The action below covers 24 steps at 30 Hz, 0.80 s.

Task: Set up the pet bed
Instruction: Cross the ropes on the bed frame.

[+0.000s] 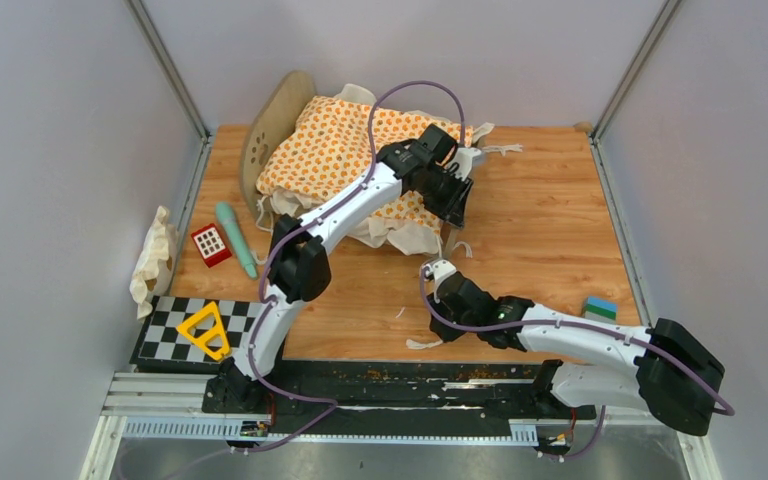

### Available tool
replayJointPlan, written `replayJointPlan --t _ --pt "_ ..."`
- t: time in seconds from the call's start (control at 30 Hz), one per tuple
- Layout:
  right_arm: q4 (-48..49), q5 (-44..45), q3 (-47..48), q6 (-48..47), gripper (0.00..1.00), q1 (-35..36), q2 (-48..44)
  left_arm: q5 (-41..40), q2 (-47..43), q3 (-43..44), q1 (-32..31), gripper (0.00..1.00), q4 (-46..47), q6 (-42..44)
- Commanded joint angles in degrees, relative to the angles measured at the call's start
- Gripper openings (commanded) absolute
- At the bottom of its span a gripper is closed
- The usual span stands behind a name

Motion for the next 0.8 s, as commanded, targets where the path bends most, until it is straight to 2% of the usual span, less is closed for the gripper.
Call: replayJointPlan --t 0.0,0.13,0.23,0.37,0.6,0.67,0.77 --pt "0.4 -0.3 -0.6 1.5 0.00 0.3 -2.3 3.9 -4.8 -3.1 0.3 0.39 9.0 6.2" --pt "0.8 -0.8 -1.4 1.1 0.00 0.3 -4.1 4.5 -7.9 -5.0 0.3 0.49 10.8 4.7" --pt "0.9 -1.0 -1.7 0.6 0.00 0.3 -4.7 5.2 -9.9 -5.0 0.3 0.64 12.0 3.3" --pt "0.9 -1.4 -1.8 0.2 0.00 0.7 -4.5 5.5 -13.4 -6.1 0.3 0.76 13.6 2.0" --pt "-0.2 1.1 -1.7 1.0 0.00 4.0 -5.0 0.5 -23.4 -15.4 0.4 0.82 17.6 0.8" --pt "-0.8 1.9 -1.7 1.6 0.00 5.1 -5.7 -2.7 -27.6 -20.0 0.5 0.82 19.8 0.0" --pt "-1.5 2.7 -1.7 2.5 0.00 6.6 -6.3 -11.6 -36.1 -30.0 0.8 0.82 23.0 -1.1"
